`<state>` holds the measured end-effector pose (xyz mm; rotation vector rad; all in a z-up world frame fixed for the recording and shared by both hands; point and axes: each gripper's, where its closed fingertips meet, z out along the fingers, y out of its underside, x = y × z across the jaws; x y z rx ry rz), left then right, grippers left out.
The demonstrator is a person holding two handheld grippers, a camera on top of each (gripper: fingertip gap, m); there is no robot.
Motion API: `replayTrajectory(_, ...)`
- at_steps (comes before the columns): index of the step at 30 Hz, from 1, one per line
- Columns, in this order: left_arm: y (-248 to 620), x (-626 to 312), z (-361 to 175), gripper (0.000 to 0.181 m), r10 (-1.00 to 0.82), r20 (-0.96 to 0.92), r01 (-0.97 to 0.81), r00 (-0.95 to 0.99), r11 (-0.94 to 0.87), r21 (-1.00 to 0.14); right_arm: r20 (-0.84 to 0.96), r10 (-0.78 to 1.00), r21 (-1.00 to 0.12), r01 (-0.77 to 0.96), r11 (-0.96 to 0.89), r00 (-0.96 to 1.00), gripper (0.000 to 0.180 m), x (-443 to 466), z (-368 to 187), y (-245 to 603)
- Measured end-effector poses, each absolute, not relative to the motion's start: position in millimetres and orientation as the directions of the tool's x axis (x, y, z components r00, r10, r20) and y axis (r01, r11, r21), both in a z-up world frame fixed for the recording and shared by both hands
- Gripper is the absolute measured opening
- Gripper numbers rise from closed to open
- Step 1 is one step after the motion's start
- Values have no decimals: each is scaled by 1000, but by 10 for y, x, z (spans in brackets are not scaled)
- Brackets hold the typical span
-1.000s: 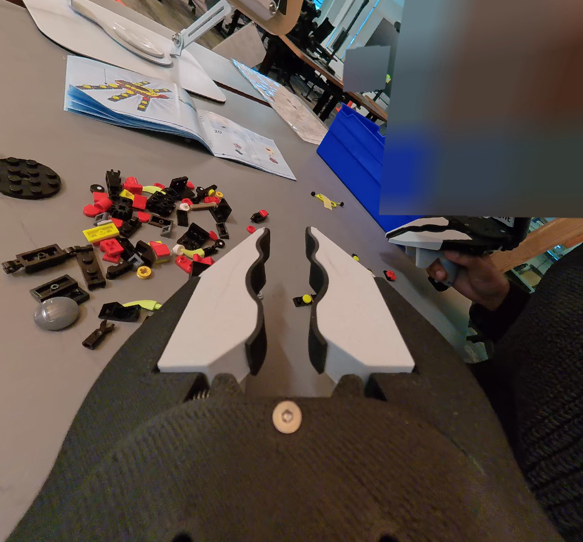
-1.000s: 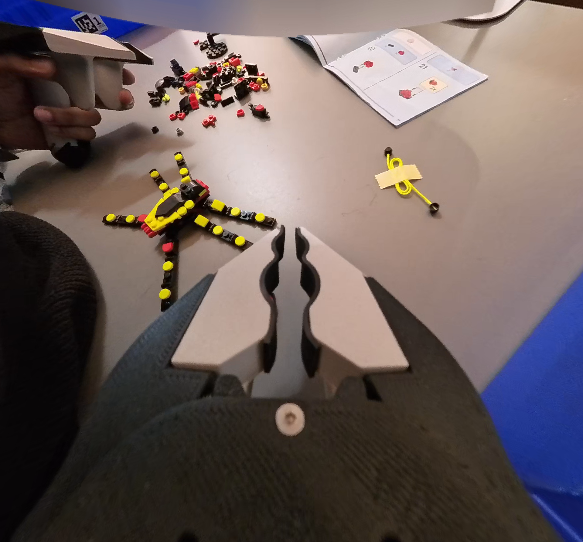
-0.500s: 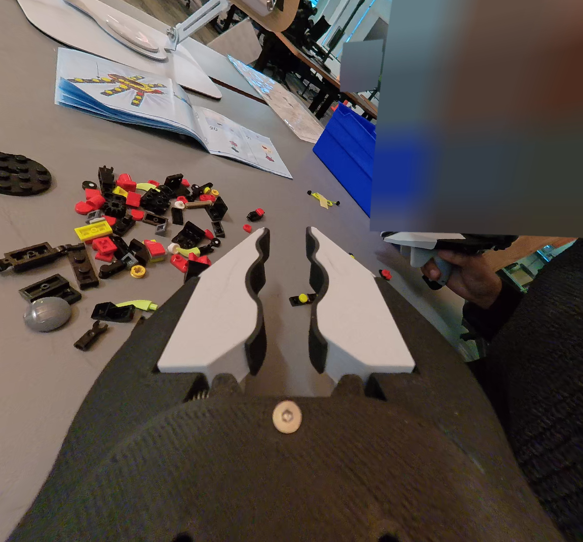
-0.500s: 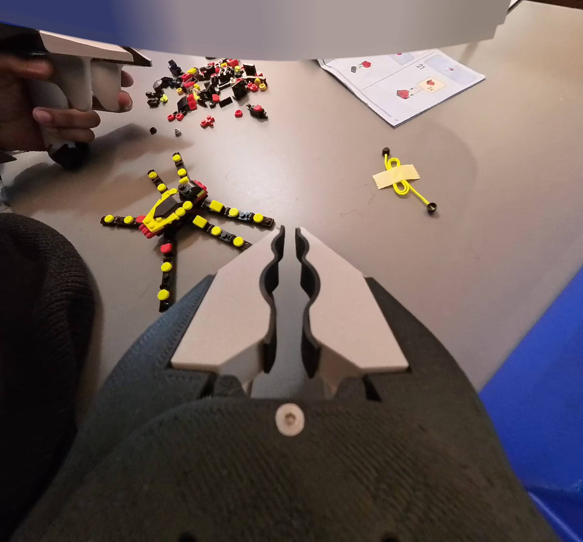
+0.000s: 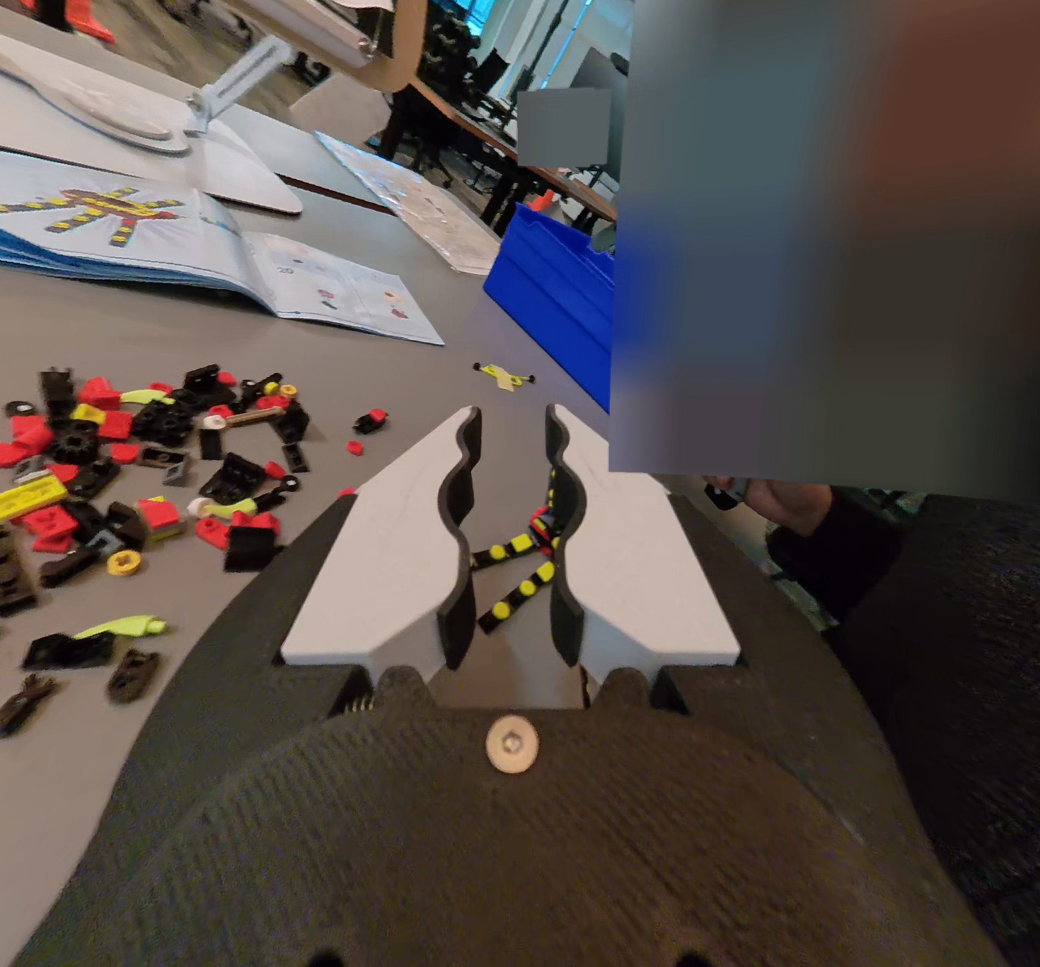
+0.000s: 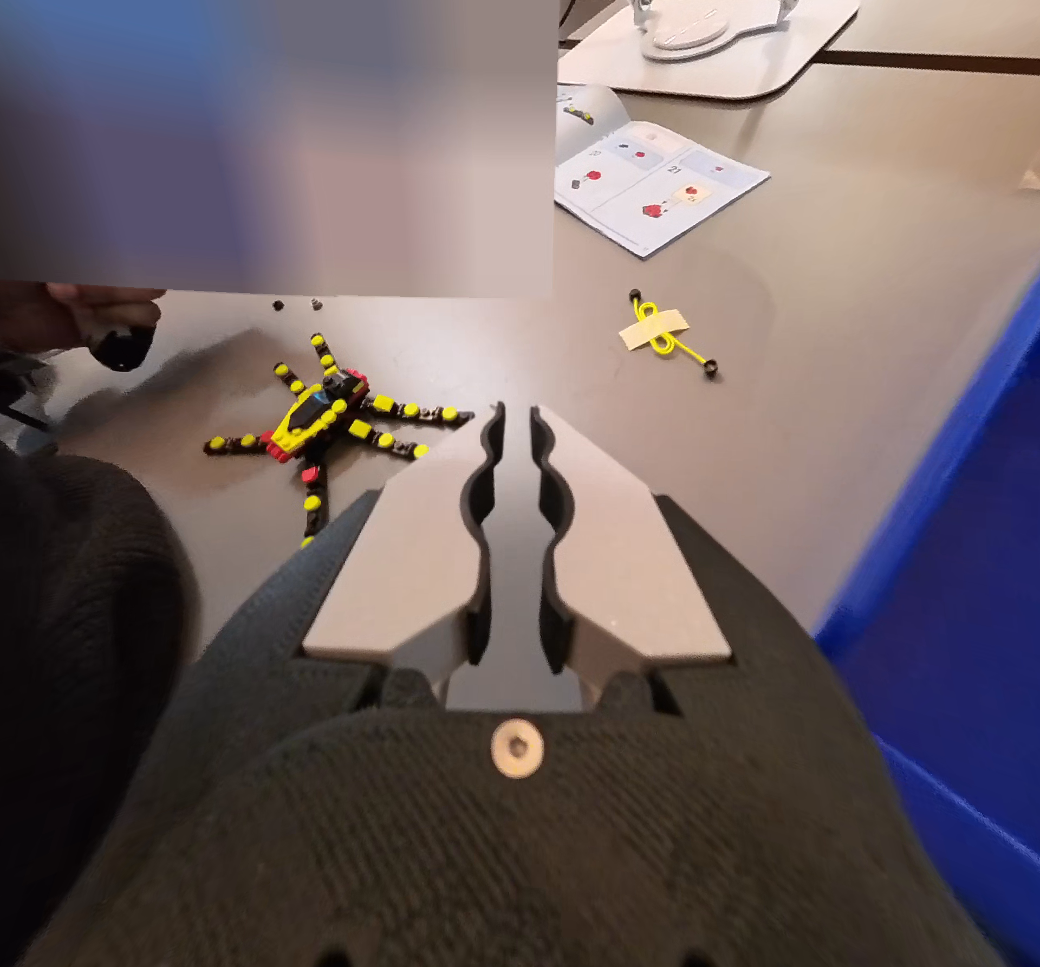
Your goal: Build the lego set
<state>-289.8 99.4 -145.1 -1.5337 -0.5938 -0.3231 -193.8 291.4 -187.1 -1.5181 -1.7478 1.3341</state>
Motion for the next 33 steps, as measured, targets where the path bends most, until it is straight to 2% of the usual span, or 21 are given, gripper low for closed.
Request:
replayTrajectory(3,1063,-2747,-1410,18,111,565,567,817,18,-824,-212,935,-852,522,-36,-283,10,-1848,-1944,2906)
replayTrajectory(8,1147,-2432,-1357,18,2,630,629,777,-18,-777,-162,920,-749,652,120,-356,24,-1584,-2253,2793)
replayTrajectory(13,1150,-2165,-1241,18,-112,690,690,716,-39,-723,-16,895,-695,648,311,-446,33,-1522,-2385,2654)
replayTrajectory(17,1129,-2078,-1237,17,-128,679,679,723,-51,-733,40,884,-651,659,377,-466,31,-1527,-2481,2607)
replayTrajectory(19,1116,-2051,-1229,17,-138,682,682,718,-52,-729,61,885,-641,662,389,-461,16,-1560,-2491,2611)
replayTrajectory(21,1110,-2030,-1224,16,-144,687,688,712,-52,-724,51,878,-656,647,389,-476,14,-1585,-2453,2549)
replayTrajectory(24,1126,-1981,-1253,17,-144,671,669,727,-74,-740,-42,871,-742,599,301,-489,14,-1665,-2261,2350)
replayTrajectory(28,1160,-1893,-1313,20,-132,607,596,784,-114,-795,-364,756,-838,545,-12,-544,14,-1678,-1769,1950)
replayTrajectory(30,1184,-1829,-1352,22,-130,565,549,815,-140,-824,-546,616,-809,548,-212,-568,14,-1637,-1494,1823)
replayTrajectory(33,1218,-1728,-1414,23,-137,513,487,847,-181,-854,-739,390,-673,586,-451,-549,14,-1609,-1234,1842)
